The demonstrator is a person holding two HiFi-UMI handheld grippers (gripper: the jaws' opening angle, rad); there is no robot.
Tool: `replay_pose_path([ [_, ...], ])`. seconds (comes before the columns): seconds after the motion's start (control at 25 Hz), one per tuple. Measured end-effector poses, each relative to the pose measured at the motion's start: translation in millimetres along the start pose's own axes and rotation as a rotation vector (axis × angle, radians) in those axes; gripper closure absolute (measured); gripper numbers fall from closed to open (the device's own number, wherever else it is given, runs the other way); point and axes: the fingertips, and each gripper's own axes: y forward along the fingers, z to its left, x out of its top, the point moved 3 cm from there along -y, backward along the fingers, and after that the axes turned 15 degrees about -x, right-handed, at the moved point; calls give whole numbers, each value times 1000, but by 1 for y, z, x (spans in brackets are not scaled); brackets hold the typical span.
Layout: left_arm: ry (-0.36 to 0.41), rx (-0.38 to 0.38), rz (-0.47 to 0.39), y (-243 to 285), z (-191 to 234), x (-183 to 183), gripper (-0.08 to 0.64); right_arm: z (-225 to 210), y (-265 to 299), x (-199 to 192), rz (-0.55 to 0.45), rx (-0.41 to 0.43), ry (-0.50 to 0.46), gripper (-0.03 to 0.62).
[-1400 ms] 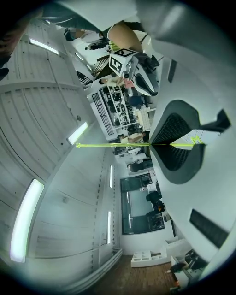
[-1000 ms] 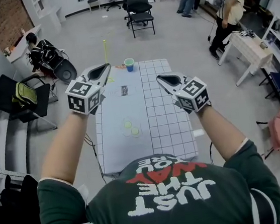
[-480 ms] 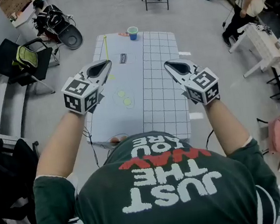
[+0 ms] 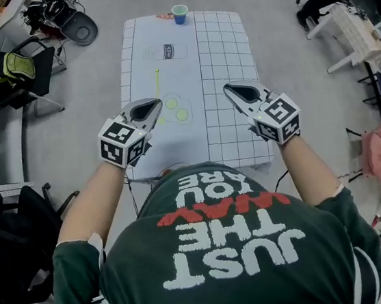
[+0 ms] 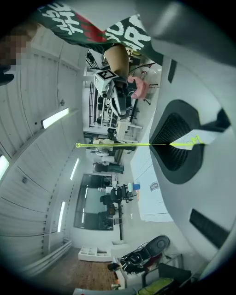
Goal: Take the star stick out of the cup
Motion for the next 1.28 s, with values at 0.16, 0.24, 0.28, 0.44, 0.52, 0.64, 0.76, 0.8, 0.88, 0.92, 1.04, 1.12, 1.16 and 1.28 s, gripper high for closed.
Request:
replay_pose_path([
  [0.16,-79,-58,58,7,-5,-44,549,25,10,-28,65,25,27,557],
  [0.24,-115,-78,80,11,-4,-59,549,33,17,-41,92,35,39,557],
  [0.28,-129,-86,90,13,-2,-65,549,35,22,-47,104,40,43,557],
  [0.44,-189,-135,132,26,-11,-89,549,46,31,-75,165,70,65,557],
  [0.52,-223,-160,157,32,-19,-102,549,53,32,-88,197,90,77,557],
  [0.64,-276,-188,185,40,-24,-117,549,61,35,-104,225,116,92,557],
  [0.76,-332,-207,209,45,-27,-129,549,68,37,-120,251,135,109,557],
  [0.8,-349,-212,218,46,-29,-133,549,71,37,-125,258,141,114,557],
  [0.88,-377,-221,235,48,-31,-141,549,76,38,-134,270,153,123,557],
  [0.92,-391,-226,242,49,-33,-145,549,79,38,-139,274,158,128,557],
  [1.04,-440,-241,261,51,-37,-155,549,84,39,-150,288,165,149,557],
  [1.12,-465,-247,276,52,-39,-161,549,87,39,-157,298,166,164,558],
  [1.16,-475,-245,282,52,-39,-163,549,87,40,-160,302,165,172,558],
  [1.28,-509,-236,293,51,-37,-168,549,89,42,-167,308,161,195,558],
])
